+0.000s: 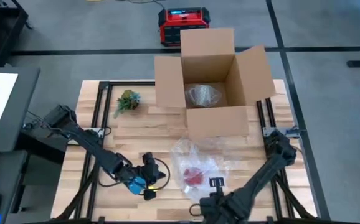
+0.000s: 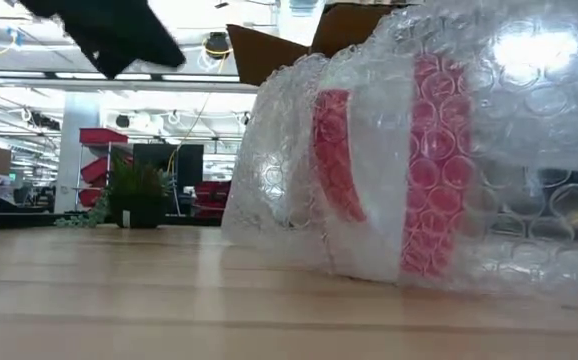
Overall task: Wrap mug
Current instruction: Wrap the red mug with the transparent bubble wrap
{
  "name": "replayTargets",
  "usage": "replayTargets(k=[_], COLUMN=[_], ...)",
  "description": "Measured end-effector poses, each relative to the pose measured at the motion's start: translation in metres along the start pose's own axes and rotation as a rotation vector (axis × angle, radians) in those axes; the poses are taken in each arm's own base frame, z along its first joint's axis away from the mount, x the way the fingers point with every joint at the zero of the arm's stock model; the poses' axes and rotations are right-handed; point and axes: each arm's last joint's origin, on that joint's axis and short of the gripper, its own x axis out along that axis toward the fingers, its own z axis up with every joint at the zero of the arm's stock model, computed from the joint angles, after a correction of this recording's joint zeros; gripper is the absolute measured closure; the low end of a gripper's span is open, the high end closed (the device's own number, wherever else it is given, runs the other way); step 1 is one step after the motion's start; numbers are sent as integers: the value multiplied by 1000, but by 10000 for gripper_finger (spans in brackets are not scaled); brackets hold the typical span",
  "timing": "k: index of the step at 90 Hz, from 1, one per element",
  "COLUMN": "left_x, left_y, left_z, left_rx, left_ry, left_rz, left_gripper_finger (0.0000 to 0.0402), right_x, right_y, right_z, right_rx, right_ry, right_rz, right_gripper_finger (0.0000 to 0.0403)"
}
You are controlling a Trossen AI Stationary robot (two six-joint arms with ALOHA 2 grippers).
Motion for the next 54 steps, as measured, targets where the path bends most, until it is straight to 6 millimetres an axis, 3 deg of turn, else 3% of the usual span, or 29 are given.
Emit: replayTargets(k=[14, 54], left_x=[14, 18], left_y=[6, 8], left_z=[-3, 9], left_rx=[38, 7], left_ry=[28, -50], left_rz=[39, 15], left_gripper_finger=[402, 402], right_x=[7, 34], right_y=[-19, -65], right_z=[13, 55], right_rx=[21, 44], right_ry=[-38, -82], right_rz=[-68, -42], right_gripper_finger=[403, 403])
